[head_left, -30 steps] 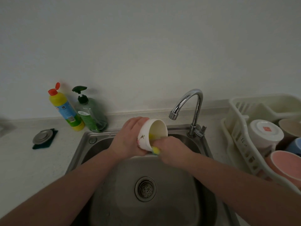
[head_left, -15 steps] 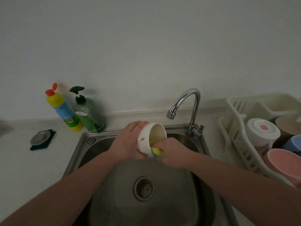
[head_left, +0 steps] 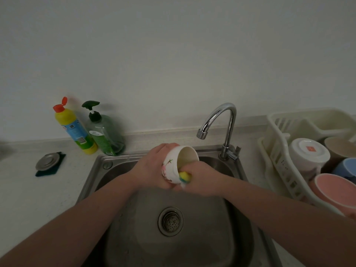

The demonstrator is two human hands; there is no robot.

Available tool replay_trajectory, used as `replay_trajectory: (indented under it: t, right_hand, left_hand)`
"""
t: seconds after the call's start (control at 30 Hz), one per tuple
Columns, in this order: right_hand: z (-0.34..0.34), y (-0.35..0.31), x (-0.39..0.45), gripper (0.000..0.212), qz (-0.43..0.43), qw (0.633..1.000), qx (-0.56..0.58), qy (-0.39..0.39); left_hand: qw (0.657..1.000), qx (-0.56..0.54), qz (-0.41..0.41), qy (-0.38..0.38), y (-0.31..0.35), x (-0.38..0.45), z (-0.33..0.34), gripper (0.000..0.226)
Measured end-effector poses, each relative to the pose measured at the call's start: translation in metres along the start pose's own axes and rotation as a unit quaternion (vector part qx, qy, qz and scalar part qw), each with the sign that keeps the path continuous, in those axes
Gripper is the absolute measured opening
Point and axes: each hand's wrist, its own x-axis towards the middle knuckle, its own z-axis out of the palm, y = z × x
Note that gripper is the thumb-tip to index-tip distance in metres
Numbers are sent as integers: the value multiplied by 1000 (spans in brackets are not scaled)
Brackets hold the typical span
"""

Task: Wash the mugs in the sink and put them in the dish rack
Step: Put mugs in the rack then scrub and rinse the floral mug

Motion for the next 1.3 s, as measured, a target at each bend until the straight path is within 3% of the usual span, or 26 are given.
replay_trajectory:
  t: [0.23,0.4,0.53,0.67,0.77,0.9,0.97,1.07,1.13,1.2,1.3]
  right_hand:
    - [-4,22,2,39,-73,972,-225,-1]
    - [2,22,-5,44,-139,969,-191,66]
    - [4,30,-2,52,-173,958,-189,132]
    - [9,13,-1,36,-108,975,-122,148]
    - [7,7,0,35,-66,985,-117,108]
    - [-5,9,-2,33,-60,989,-136,13]
    - [-9,15,-3,40,-93,979,-182,-25]
    - [-13,27,0,50,-133,944,-300,-19]
    - [-6,30,3,48,-150,950,-271,29]
    - [-1,22,6,41,-112,975,-184,46]
    - [5,9,8,36,-33,999,-20,18]
  left_hand:
    - [1000,14,-11,-13,-9,5,-4,100]
    - [998,-51,-36,-13,-8,1,-7,97]
    - [997,-16,12,70,-8,-5,3,99]
    - [982,25,-64,174,3,-6,28,99]
    - [982,36,-75,170,3,-7,35,97]
    - [989,55,-21,139,-4,-6,23,94]
    - [991,70,14,114,-5,-6,17,93]
    - [992,74,42,88,-7,-1,9,96]
    - [994,72,44,75,-8,2,6,98]
    - [995,68,37,64,-8,3,5,99]
    - [994,76,27,75,-9,1,6,95]
